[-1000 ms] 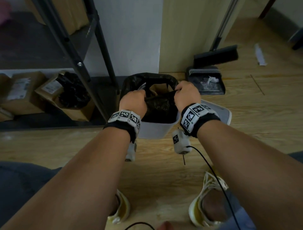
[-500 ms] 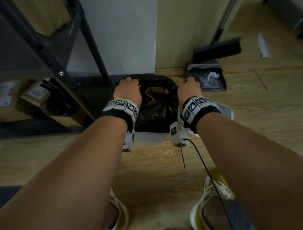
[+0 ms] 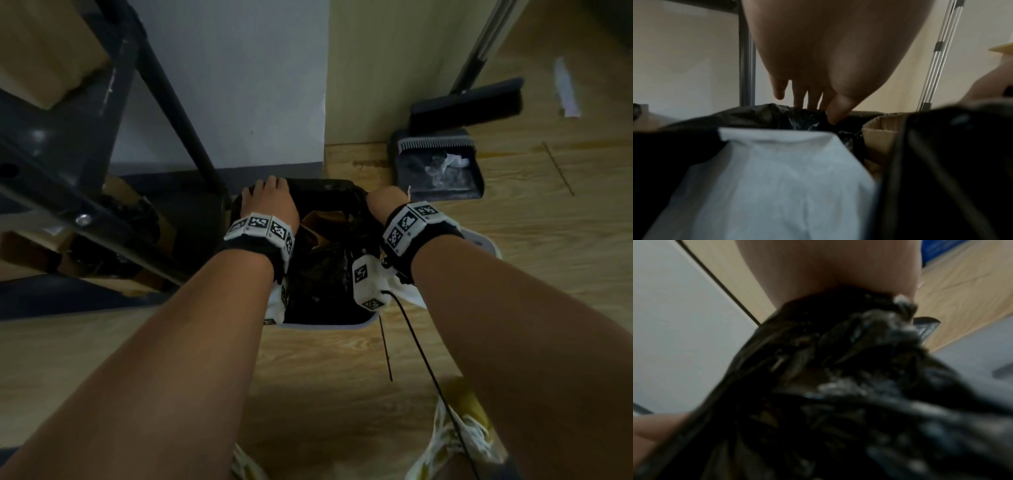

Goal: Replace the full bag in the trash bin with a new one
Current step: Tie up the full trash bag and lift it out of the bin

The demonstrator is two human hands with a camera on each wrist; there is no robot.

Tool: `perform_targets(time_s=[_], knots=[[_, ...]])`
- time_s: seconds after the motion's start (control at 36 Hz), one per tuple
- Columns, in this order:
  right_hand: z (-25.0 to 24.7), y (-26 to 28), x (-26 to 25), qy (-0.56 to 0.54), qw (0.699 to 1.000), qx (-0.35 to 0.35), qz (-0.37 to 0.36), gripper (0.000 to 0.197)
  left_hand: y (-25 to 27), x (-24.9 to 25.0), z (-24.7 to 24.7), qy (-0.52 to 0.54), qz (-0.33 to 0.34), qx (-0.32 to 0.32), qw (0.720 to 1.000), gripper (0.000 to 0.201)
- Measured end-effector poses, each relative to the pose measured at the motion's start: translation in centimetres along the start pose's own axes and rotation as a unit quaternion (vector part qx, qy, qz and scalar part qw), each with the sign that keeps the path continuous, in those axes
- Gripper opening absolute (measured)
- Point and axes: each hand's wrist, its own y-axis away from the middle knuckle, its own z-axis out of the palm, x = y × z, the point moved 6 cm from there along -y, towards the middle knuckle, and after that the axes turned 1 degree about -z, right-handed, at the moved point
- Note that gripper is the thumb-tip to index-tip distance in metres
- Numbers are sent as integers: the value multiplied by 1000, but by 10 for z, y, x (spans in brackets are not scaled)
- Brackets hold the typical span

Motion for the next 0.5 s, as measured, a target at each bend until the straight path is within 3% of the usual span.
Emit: perform_targets(time_s=[0.08,0.22,0.39,0.44,0.5], knots=[[-3,-3,3,-83,996,33,-11,39,0,-1,0,12,2,16,1000,46],[-6,-2,6,-104,991,84,-5,39,3,-4,-1,26,4,30,999,39],[-4,1,4,-98,989,107,8,30,6,-7,-3,32,2,14,999,46],[-8,0,5,-111,982,153,-16,32,7,-8,-3,36,0,7,999,49],[-8,0,-3,-116,980,156,-43,26,9,-8,-3,42,-3,2,999,52]])
